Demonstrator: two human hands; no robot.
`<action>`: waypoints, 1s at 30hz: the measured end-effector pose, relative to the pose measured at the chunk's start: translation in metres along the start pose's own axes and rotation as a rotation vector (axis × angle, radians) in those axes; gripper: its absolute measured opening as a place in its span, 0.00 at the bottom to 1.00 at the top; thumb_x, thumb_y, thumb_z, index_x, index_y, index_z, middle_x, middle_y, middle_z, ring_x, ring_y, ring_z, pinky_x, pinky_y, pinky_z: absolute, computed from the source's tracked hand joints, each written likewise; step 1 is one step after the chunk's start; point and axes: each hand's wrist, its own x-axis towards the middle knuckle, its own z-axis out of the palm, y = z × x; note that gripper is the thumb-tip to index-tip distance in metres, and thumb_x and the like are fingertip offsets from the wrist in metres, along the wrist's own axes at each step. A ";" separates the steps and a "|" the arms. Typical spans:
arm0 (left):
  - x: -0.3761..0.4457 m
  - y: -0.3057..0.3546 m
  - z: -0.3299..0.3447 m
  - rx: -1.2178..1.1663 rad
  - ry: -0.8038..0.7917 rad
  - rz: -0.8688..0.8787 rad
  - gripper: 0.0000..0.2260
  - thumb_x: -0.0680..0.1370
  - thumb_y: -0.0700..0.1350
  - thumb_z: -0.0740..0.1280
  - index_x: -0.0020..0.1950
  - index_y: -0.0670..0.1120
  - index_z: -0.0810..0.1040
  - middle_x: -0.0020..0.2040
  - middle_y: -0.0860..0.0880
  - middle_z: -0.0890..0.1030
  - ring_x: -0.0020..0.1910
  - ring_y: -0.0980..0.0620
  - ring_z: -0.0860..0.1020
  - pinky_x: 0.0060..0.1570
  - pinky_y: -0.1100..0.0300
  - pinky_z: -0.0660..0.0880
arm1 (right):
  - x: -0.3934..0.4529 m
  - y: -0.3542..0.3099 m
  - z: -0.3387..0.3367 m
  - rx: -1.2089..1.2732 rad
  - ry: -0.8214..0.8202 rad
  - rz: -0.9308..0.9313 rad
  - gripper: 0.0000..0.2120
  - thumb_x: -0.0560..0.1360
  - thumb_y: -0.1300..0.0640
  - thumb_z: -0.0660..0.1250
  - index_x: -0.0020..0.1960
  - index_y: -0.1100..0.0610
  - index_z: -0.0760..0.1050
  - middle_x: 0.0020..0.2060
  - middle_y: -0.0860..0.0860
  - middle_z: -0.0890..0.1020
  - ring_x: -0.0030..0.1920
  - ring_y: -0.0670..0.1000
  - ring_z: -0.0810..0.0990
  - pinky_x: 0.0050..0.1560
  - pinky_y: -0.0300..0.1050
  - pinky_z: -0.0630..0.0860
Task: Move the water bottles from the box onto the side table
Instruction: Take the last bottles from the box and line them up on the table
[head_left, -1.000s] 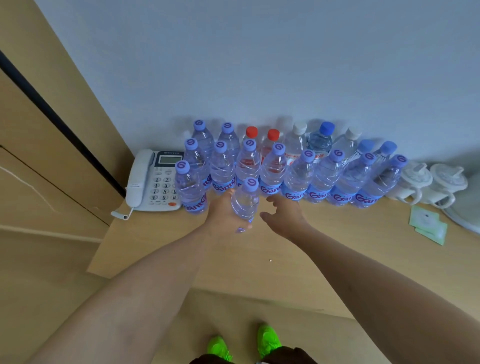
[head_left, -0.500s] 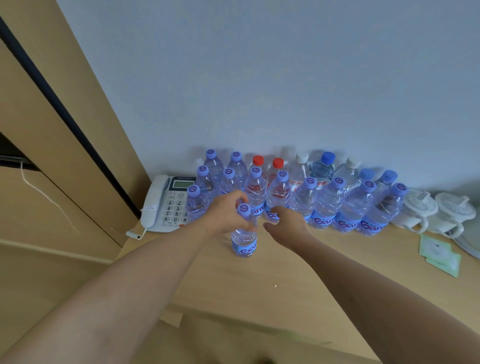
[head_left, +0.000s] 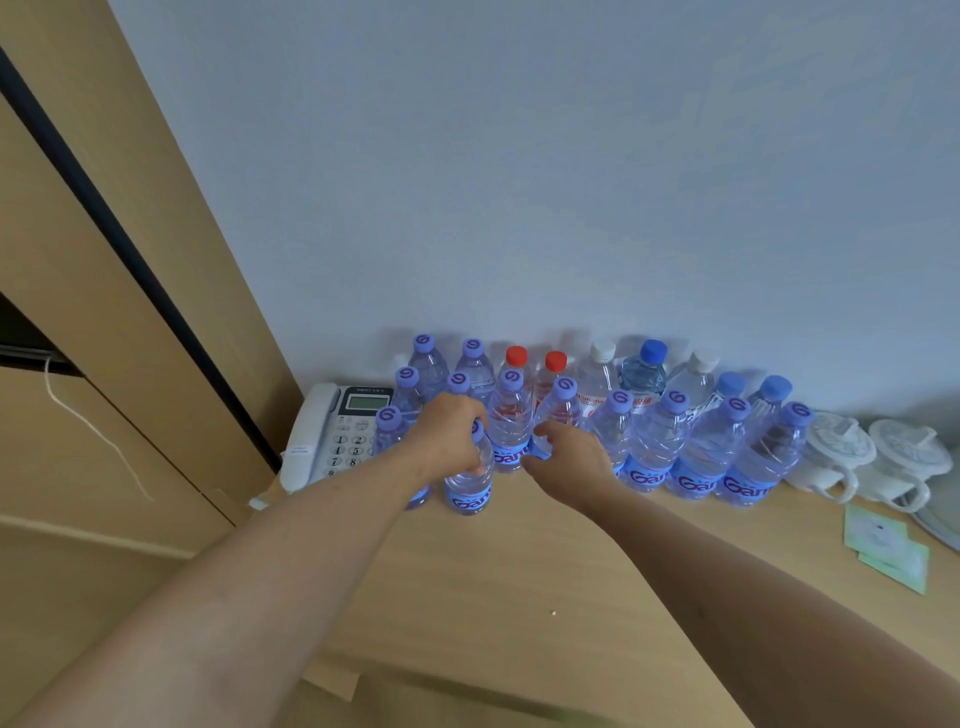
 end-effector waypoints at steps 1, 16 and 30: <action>0.001 -0.001 -0.002 0.008 -0.001 -0.005 0.16 0.64 0.40 0.79 0.48 0.45 0.80 0.42 0.49 0.76 0.43 0.47 0.75 0.32 0.60 0.65 | 0.000 0.000 0.000 -0.002 0.003 0.002 0.15 0.72 0.52 0.68 0.56 0.59 0.79 0.51 0.55 0.84 0.52 0.58 0.80 0.49 0.50 0.75; 0.003 -0.013 -0.012 0.015 -0.042 -0.009 0.23 0.62 0.35 0.82 0.53 0.48 0.81 0.46 0.52 0.73 0.46 0.50 0.74 0.41 0.58 0.71 | 0.006 -0.007 0.006 -0.015 -0.004 0.022 0.23 0.74 0.49 0.68 0.68 0.52 0.74 0.59 0.52 0.82 0.60 0.56 0.79 0.55 0.49 0.76; 0.006 -0.025 -0.009 0.078 -0.055 0.080 0.18 0.71 0.34 0.73 0.59 0.46 0.78 0.50 0.47 0.75 0.51 0.46 0.76 0.43 0.57 0.72 | -0.012 -0.019 0.004 -0.046 0.046 0.030 0.21 0.74 0.50 0.68 0.65 0.54 0.76 0.57 0.53 0.82 0.59 0.57 0.79 0.52 0.48 0.75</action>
